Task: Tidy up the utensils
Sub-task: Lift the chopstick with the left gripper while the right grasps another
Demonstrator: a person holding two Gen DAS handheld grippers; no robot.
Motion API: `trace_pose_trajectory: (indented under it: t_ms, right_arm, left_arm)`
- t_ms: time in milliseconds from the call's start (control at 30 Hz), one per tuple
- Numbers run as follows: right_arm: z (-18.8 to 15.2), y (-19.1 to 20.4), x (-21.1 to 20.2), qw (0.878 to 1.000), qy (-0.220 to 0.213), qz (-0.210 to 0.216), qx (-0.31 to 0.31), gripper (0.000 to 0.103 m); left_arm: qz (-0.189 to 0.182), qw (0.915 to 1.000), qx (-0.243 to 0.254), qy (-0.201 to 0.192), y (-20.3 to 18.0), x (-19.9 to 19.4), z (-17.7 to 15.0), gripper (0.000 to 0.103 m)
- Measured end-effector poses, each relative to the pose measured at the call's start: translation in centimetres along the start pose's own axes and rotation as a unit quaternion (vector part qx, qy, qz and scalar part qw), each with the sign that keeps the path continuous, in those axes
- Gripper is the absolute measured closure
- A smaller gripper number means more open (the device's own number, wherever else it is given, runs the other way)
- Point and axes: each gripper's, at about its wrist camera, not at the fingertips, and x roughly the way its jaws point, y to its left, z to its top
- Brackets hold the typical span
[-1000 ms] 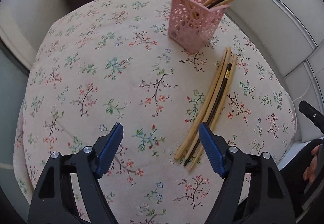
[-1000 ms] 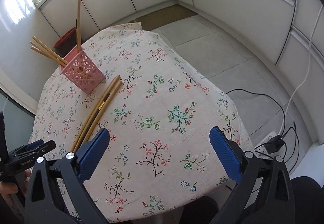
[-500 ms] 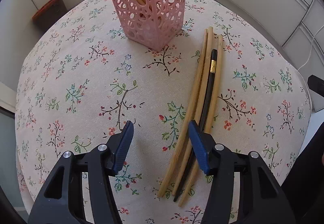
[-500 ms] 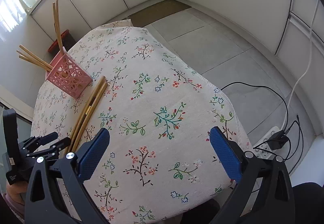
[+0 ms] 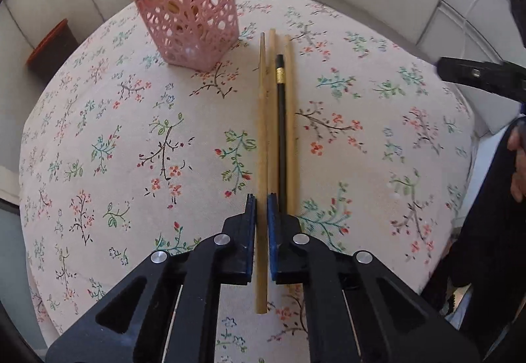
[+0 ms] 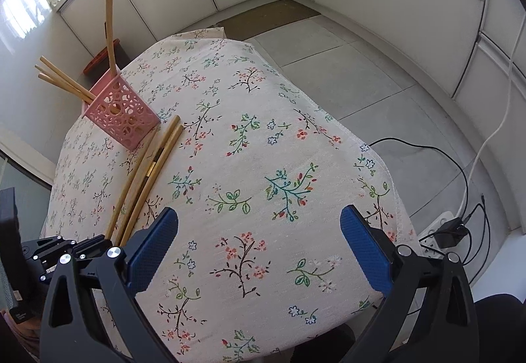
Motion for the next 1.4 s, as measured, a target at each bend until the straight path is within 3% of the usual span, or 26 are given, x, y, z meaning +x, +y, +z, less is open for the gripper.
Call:
trace_pose_trajectory:
  t_ms: [167, 333, 433, 567, 733, 800, 933, 1167, 1200, 1233, 1300, 1400]
  right_arm:
    - [0.3, 1.4, 0.6, 1.0, 0.016, 0.006, 0.0, 0.007]
    - [2.2, 3.9, 2.2, 1.0, 0.023, -0.005, 0.011, 0.007]
    - [3.8, 5.7, 4.4, 0.998, 0.044, -0.025, 0.031, 0.007]
    - [5.4, 6.4, 8.2, 0.99, 0.086, -0.026, 0.105, 0.019]
    - [5.7, 9.8, 9.0, 0.996, 0.042, -0.071, 0.023, 0.023]
    - [5.6, 10.5, 9.6, 0.996, 0.053, -0.071, 0.006, 0.022]
    - [5.6, 10.3, 11.1, 0.992, 0.071, -0.107, 0.013, 0.022]
    - [6.1, 9.4, 11.9, 0.991, 0.064, -0.117, 0.024, 0.021]
    - [6.2, 9.5, 12.0, 0.991, 0.061, -0.119, 0.02, 0.026]
    - [6.1, 9.8, 11.9, 0.988, 0.057, -0.143, 0.003, 0.039]
    - [5.8, 10.3, 11.9, 0.988, 0.048, -0.143, -0.027, 0.063]
    - [4.9, 9.7, 11.0, 0.989, 0.037, -0.142, -0.03, 0.079]
  left_arm:
    - [-0.028, 0.9967, 0.025, -0.071, -1.4, -6.0, -2.0, 0.097]
    - [-0.049, 0.9816, -0.062, -0.174, 0.2, -11.0, -3.9, 0.097]
    - [-0.039, 0.9714, -0.101, -0.211, 1.4, -12.7, -4.3, 0.097]
    - [-0.034, 0.9622, -0.13, -0.236, 2.7, -13.5, -5.1, 0.097]
    - [-0.045, 0.954, -0.152, -0.254, 4.5, -13.8, -5.6, 0.096]
    - [-0.054, 0.9498, -0.159, -0.264, 4.8, -14.6, -6.3, 0.096]
    - [-0.059, 0.9472, -0.156, -0.274, 4.8, -15.1, -6.4, 0.096]
    - [-0.069, 0.9428, -0.155, -0.287, 4.9, -15.7, -6.7, 0.096]
    - [-0.07, 0.9425, -0.154, -0.288, 4.8, -15.8, -6.7, 0.096]
    - [-0.071, 0.9424, -0.152, -0.289, 4.7, -15.8, -6.6, 0.096]
    - [-0.07, 0.9427, -0.149, -0.29, 4.7, -15.9, -6.7, 0.096]
    - [-0.067, 0.9411, -0.156, -0.292, 5.0, -16.0, -6.9, 0.096]
